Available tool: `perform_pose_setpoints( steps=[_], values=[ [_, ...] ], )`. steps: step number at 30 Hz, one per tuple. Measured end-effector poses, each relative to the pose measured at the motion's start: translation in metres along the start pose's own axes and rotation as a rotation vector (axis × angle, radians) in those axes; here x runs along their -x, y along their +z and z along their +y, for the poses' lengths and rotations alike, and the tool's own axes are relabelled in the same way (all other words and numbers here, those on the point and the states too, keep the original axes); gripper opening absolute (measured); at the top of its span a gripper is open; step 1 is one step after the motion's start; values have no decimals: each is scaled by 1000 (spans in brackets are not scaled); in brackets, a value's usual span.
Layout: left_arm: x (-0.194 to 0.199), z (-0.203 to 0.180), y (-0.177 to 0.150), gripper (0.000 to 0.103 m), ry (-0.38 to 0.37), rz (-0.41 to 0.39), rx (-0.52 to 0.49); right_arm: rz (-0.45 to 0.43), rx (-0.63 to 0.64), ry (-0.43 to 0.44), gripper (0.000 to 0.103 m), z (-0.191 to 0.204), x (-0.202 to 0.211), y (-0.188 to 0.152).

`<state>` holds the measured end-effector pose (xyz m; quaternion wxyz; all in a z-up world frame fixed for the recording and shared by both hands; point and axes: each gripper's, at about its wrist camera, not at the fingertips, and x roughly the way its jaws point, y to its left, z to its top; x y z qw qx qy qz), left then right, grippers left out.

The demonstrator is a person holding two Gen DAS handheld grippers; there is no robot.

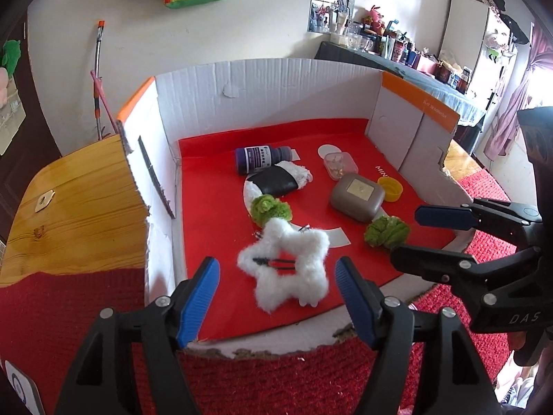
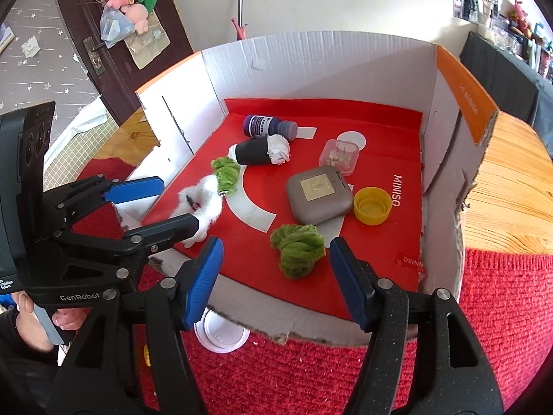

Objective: Organize objects
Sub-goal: 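Withdraw both tools from the box toward the doll figurine and clear lid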

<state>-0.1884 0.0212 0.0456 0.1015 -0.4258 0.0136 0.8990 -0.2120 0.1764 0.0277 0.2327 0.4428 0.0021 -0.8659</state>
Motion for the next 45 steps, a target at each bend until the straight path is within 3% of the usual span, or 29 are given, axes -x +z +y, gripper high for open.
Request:
perform_pose_setpoints(
  steps=[13,16,29,38,45],
  values=[
    [24,-6,-15,84,-8,-32,14,-45,-1,1,78,8,28,-15],
    [28,-8,-20,88,-12,-37,15,-61,-2,1,85,10,36,-18],
    [57,-25,-36,90,1,-82,-1,-113,-22,16,89,12,65,-36],
    [71,-33,-45,93,51,-112,-27,-124,-50,31,90,3,72,-44],
    [86,-27,-53,93,5,-134,12,-126,-53,23,90,5,76,-49]
  ],
)
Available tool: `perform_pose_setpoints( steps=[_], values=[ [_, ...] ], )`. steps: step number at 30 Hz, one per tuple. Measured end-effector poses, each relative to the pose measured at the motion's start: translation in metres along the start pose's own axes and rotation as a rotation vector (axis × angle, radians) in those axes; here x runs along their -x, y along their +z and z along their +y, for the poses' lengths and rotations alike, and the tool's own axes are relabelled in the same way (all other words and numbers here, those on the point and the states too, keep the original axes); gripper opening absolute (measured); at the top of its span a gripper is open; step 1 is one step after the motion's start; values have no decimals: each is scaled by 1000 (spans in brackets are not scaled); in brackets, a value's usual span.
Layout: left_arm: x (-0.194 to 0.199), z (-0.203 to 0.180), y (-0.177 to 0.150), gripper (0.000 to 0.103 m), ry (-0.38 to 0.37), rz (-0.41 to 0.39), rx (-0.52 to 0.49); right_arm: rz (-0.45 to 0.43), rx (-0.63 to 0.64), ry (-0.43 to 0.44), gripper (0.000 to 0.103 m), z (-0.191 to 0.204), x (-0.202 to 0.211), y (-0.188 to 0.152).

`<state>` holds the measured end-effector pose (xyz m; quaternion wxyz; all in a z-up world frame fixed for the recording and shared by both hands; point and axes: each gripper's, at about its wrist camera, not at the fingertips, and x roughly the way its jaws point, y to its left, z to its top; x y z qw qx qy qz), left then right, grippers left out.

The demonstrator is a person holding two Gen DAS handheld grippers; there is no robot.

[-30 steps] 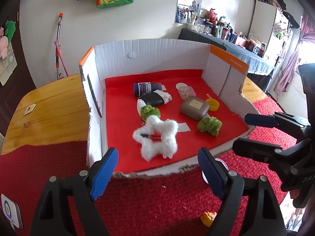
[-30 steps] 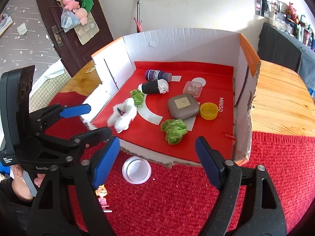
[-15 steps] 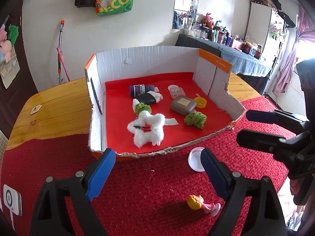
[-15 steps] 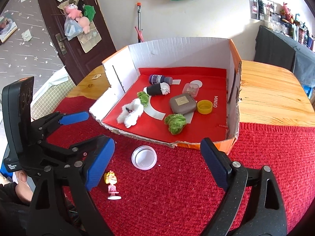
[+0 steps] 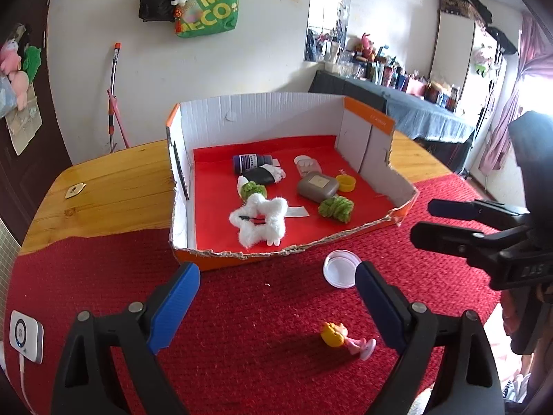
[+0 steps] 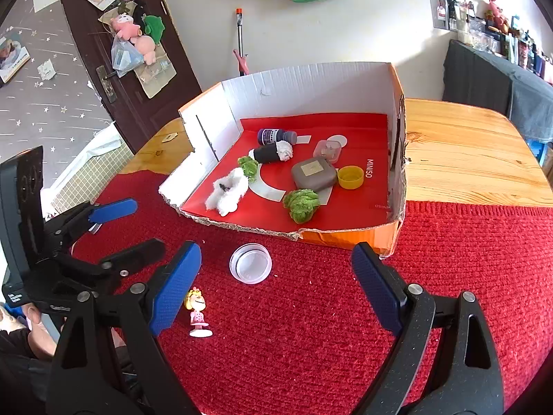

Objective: Organize objects
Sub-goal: 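Withdraw both tools from the box toward the doll figurine and clear lid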

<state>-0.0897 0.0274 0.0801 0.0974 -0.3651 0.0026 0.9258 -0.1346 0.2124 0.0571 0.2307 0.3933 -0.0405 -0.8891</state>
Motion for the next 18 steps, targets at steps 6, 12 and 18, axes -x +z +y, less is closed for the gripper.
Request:
perform_pose_setpoints(
  steps=[6,12,18],
  values=[
    [9,-3,-8,96,-13,-9,-3,1,7,-10,90,5,3,-4],
    [12,-9,-19,97,-30,-2,-15,3,21,-21,90,10,6,-11],
    [12,-12,-31,100,-54,15,-8,4,19,-24,90,9,7,-18]
  ],
)
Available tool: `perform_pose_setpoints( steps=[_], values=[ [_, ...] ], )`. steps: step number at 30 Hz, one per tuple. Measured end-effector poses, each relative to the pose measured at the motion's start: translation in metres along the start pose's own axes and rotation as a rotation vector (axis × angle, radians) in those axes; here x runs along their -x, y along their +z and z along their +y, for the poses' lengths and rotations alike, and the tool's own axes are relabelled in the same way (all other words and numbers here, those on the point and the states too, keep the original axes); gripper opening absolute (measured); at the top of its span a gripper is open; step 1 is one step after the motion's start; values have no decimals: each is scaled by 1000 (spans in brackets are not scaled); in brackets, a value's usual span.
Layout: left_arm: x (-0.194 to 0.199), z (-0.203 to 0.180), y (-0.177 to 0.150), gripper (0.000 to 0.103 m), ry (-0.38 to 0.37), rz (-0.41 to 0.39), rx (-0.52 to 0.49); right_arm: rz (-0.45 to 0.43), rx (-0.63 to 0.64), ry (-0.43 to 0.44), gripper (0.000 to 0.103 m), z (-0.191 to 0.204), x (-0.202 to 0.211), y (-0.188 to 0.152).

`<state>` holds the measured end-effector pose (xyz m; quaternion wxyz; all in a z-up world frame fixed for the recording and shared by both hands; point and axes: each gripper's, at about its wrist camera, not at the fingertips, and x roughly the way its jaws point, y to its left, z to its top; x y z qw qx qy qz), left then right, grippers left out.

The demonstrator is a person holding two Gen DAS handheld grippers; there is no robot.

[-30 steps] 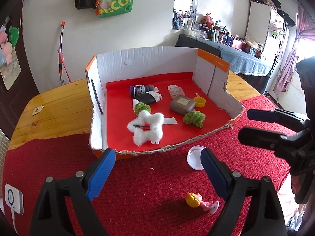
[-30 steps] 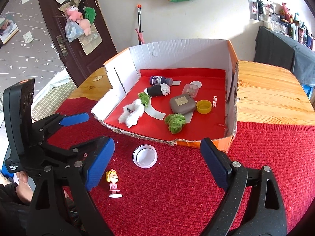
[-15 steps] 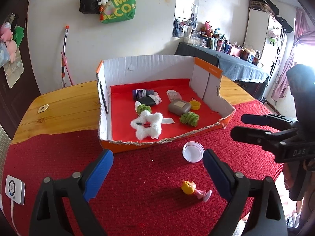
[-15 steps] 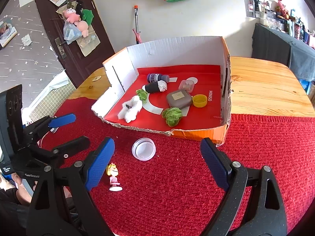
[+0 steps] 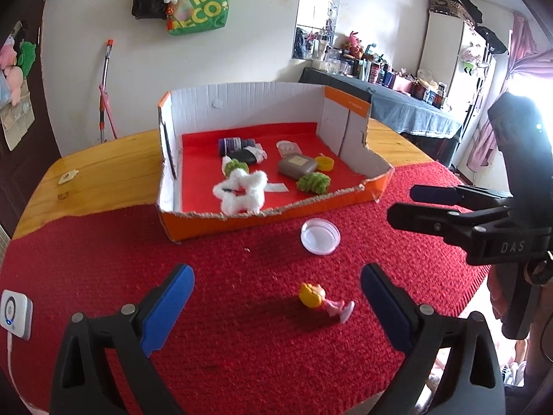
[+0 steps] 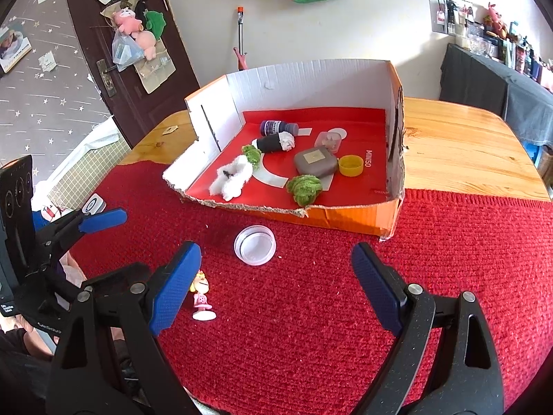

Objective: Organize objects
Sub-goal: 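Withdraw both tools from the box toward the doll figurine and clear lid, then grasp the yellow-haired doll figurine with the left tool while the right tool grasps the clear lid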

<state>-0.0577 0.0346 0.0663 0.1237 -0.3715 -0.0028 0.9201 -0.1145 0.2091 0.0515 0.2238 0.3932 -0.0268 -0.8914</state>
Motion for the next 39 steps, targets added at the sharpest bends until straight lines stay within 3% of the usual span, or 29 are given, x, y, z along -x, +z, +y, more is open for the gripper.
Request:
perform_pose_setpoints(
  steps=[6,23,33,39],
  values=[
    [-7,-11,-11,101,-16,24,-28,11,-2,-3,90,-2,-5,-7],
    [-42,-32,-33,101,46,56,-145,48,19,-27,90,-9,-27,-16],
    [-54,-14,-28,100,142,55,-137,72,65,-35,90,1,-50,-15],
    [-56,12,-23,97,162,65,-86,76,124,-59,89,17,-65,-13]
  ],
)
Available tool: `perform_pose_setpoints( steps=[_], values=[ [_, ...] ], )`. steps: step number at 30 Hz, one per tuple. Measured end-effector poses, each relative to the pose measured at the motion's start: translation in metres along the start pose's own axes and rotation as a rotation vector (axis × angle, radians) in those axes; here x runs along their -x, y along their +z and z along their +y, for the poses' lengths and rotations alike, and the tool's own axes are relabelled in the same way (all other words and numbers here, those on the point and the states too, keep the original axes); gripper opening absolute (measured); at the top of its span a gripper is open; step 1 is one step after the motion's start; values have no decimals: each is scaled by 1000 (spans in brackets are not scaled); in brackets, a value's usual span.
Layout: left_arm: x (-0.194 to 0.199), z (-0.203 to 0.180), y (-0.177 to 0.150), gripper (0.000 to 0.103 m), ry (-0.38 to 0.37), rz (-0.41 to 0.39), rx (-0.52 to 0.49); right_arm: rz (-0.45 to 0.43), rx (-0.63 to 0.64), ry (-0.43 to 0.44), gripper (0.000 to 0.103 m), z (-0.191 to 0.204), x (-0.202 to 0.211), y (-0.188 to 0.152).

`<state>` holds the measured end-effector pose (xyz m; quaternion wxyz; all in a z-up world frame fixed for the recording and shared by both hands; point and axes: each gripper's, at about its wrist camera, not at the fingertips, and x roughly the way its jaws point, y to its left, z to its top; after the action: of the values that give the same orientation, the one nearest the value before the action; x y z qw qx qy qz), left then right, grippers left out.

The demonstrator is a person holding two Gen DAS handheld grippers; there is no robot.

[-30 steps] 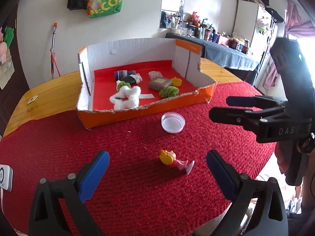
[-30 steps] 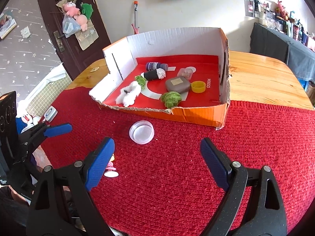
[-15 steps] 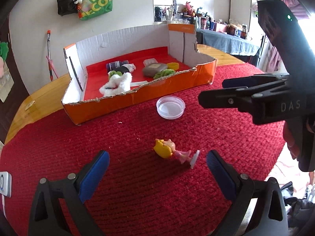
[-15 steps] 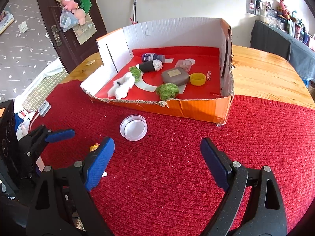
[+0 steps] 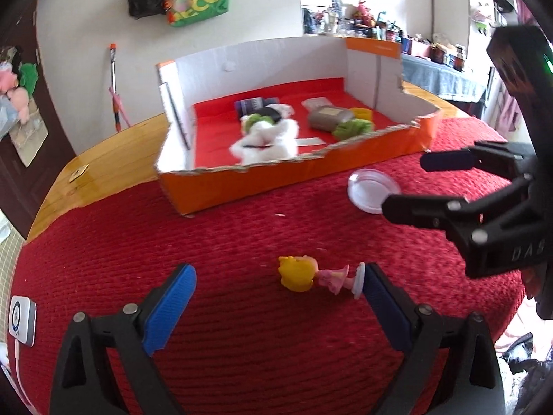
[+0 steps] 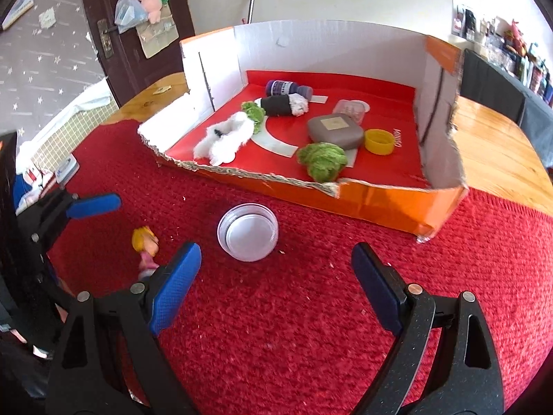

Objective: Organize objects
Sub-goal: 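Grasp the yellow-haired doll figurine with the left tool while the right tool grasps the clear lid, then lift and carry the doll figurine and clear lid over the box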

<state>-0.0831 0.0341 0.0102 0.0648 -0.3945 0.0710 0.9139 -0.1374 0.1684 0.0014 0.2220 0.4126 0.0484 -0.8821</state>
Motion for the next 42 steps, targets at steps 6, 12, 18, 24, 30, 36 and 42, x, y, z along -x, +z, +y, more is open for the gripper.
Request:
perform_pose_setpoints(
  steps=[6,12,18,24,30,36,42],
  values=[
    [-1,7,0,91,-6,-7,4,0,49,-43,73,11,-12,2],
    [-4,3,-3,80,-31,-3,7,13,77,-68,56,15,-18,2],
    [-3,-4,-1,62,-56,-3,3,8,90,-69,39,20,-16,1],
    [0,-9,-1,53,-66,-5,-7,7,68,-30,38,19,-12,0],
    [4,-6,0,53,-64,-11,6,0,36,0,38,15,-4,-2],
    [11,-4,3,53,-69,-23,15,-10,39,7,38,19,6,-3],
    [16,-3,5,53,-74,-29,24,-15,43,11,38,22,13,-3]
  ],
)
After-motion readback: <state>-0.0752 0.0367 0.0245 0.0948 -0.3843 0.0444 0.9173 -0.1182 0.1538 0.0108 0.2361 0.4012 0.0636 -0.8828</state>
